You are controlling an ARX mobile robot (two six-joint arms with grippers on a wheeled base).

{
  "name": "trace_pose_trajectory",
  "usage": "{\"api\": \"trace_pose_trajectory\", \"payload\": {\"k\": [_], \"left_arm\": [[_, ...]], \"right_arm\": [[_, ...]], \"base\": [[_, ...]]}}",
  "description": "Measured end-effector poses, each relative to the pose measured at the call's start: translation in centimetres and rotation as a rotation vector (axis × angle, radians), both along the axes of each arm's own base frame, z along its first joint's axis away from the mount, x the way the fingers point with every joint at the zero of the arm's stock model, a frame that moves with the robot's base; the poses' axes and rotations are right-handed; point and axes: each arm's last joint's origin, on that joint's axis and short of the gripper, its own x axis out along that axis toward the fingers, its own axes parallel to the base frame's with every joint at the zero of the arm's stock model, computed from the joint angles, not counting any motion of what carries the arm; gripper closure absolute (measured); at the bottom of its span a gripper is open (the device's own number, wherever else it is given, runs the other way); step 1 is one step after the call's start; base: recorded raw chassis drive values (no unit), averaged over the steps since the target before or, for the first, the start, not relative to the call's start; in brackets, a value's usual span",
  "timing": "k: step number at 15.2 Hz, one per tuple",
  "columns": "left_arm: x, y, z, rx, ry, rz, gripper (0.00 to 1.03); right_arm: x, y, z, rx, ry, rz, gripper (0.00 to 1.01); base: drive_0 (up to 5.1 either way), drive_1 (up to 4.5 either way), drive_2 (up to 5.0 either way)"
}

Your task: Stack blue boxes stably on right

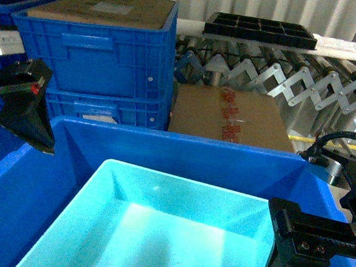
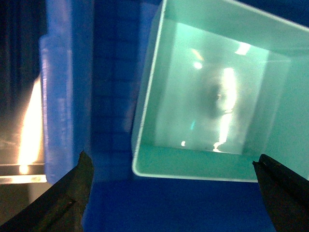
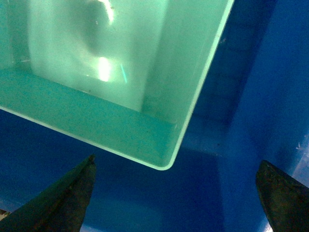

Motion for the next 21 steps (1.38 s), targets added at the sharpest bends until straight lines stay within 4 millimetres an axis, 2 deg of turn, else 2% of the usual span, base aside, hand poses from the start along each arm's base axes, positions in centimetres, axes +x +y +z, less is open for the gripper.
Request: {"api": "trace_pose_trajectory", "payload": {"k": [4, 5, 6, 7, 8, 9, 10, 11, 12, 13, 14, 15, 16, 18, 21], "left_arm": [[-2.2, -2.0, 4.9, -0.093, -0.168, 0.071, 0.05], [-2.4, -2.2, 5.3, -0.099, -0.18, 0.103, 0.05], [-2.4, -2.2, 5.2, -0.105, -0.168, 0.12, 0.05], [-2.1, -2.2, 5.0, -0.1, -0.187, 0.128, 0.05], [-1.8, -2.4, 3.9, -0.013, -0.528, 0.128, 0.15], [-3.4, -1.6, 2.6, 0.095, -0.739, 0.149, 0.26], [-5.4, -0.8, 1.3, 0.152, -0.926, 0.148, 0.38], [-6.8, -0.2, 0.9, 0.167, -1.078, 0.154, 0.51], [-8.4, 0.3, 0.7, 0.17, -1.191, 0.157, 0.66], [-9.7, 0.6, 0.2, 0.177, -1.227, 0.156, 0.78], [-10.8, 1.0, -0.5, 0.186, -1.221, 0.158, 0.91], [-11.7, 1.2, -1.3, 0.182, -1.209, 0.149, 1.02], [-12.6, 1.3, -1.8, 0.18, -1.203, 0.14, 1.01], [-14.3, 2.7, -2.4, 0.195, -1.211, 0.166, 1.01], [-16.3, 2.5, -3.4, 0.181, -1.206, 0.143, 1.01]], "right_arm": [[0.0, 0.0, 0.2, 0.001, -0.006, 0.004, 0.03], [0.0, 0.0, 0.2, 0.002, -0.006, 0.005, 0.03], [0.5, 0.3, -0.6, -0.015, -0.238, 0.026, 0.07], [0.1, -0.2, -1.8, -0.118, -0.574, 0.0, 0.18], [-1.9, -1.6, -2.9, -0.201, -0.796, -0.048, 0.29], [-3.9, -3.4, -3.1, -0.231, -0.963, -0.119, 0.4], [-5.1, -5.0, -1.7, -0.21, -1.169, -0.201, 0.53], [-6.2, -5.4, 0.5, -0.149, -1.364, -0.237, 0.66], [-7.4, -5.9, 1.7, -0.114, -1.452, -0.234, 0.81], [-8.5, -6.6, 1.0, -0.135, -1.416, -0.227, 0.94], [-9.5, -7.2, 0.2, -0.152, -1.375, -0.221, 0.99], [-10.3, -7.6, 0.4, -0.153, -1.384, -0.228, 0.99], [-11.0, -7.9, 0.9, -0.146, -1.412, -0.231, 1.0], [-12.4, -8.4, 0.7, -0.145, -1.398, -0.225, 1.0], [-14.0, -9.8, 1.0, -0.154, -1.41, -0.24, 1.0]], "base": [[0.0, 0.0, 0.0], [0.0, 0.0, 0.0], [0.0, 0.0, 0.0], [0.0, 0.0, 0.0], [0.0, 0.0, 0.0], [0.0, 0.0, 0.0], [0.0, 0.0, 0.0], [0.0, 0.0, 0.0], [0.0, 0.0, 0.0], [0.0, 0.0, 0.0], [0.0, 0.0, 0.0], [0.0, 0.0, 0.0], [0.0, 0.0, 0.0], [0.0, 0.0, 0.0], [0.0, 0.0, 0.0]]}}
